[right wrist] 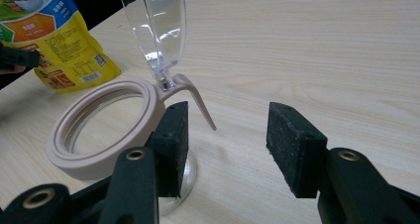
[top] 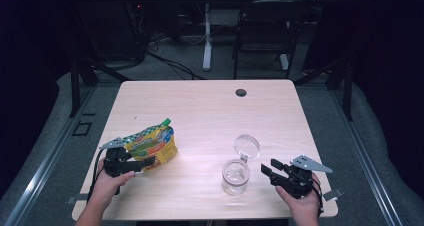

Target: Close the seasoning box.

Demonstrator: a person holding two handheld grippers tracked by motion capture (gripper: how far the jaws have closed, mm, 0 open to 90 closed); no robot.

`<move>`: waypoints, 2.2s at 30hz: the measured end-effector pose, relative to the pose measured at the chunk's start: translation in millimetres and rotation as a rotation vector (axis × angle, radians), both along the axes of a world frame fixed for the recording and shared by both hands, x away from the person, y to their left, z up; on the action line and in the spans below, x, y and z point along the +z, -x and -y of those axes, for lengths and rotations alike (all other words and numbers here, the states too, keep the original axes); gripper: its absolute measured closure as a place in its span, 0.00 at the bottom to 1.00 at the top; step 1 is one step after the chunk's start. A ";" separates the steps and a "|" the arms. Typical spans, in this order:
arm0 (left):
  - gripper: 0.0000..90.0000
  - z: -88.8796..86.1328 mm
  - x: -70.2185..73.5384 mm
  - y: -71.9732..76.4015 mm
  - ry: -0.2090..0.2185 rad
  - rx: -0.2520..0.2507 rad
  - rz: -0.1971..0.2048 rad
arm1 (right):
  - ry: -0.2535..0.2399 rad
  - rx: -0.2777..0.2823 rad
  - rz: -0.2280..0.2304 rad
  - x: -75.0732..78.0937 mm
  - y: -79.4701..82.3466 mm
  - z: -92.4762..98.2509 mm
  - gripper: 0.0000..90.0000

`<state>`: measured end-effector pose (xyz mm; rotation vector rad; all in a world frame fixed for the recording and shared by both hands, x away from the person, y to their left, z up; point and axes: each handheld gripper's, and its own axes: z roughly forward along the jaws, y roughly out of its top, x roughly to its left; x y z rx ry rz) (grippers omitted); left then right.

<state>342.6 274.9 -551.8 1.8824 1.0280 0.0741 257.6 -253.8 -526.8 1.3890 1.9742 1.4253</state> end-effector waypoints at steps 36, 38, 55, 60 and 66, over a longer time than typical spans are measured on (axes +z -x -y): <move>0.42 25.8 -24.4 -7.6 -0.023 -0.003 0.026 | 0.008 -0.035 -0.004 -0.4 10.3 10.8 0.57; 0.47 25.9 -24.2 -7.3 -0.016 -0.013 0.024 | 0.007 -0.032 -0.004 -0.5 10.2 10.9 0.57; 0.58 27.4 -23.1 -3.9 -0.036 0.016 0.066 | 0.010 -0.028 -0.006 -1.4 9.0 10.1 0.56; 0.60 30.6 -21.8 -0.6 -0.054 0.000 0.080 | 0.006 -0.025 -0.007 -1.9 8.6 10.4 0.56; 0.60 39.5 -20.4 3.0 -0.068 -0.049 0.085 | 0.006 -0.026 -0.008 -1.1 8.5 11.1 0.56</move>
